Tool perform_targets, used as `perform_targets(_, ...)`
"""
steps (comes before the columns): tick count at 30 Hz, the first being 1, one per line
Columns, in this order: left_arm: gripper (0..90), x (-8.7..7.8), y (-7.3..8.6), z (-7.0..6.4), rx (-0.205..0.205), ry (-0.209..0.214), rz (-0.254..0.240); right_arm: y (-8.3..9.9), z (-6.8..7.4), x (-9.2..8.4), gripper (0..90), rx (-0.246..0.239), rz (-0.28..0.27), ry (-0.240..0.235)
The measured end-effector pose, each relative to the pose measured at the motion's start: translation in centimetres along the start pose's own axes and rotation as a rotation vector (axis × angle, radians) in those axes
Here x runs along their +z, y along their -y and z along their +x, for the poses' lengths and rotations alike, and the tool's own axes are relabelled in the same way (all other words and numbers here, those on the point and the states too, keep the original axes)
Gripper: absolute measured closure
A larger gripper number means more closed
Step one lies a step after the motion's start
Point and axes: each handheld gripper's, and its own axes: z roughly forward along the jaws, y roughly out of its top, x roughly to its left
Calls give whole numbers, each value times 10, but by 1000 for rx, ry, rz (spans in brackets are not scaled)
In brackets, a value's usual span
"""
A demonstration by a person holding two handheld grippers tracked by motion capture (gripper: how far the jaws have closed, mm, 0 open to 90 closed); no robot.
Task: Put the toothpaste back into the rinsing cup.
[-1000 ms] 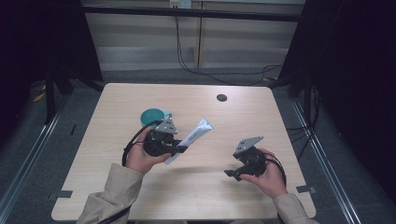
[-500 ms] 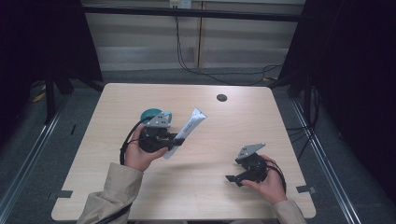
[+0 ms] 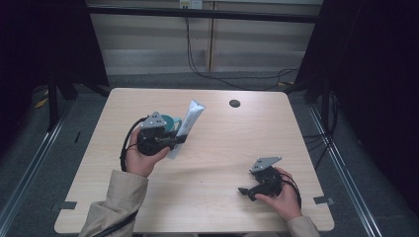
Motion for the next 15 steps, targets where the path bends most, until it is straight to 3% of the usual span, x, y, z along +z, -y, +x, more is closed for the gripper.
perform_targets(15, 745, -7, -3, 14, -28, -77, -55, 14, 2, 1, 118, 14, -109, 15)
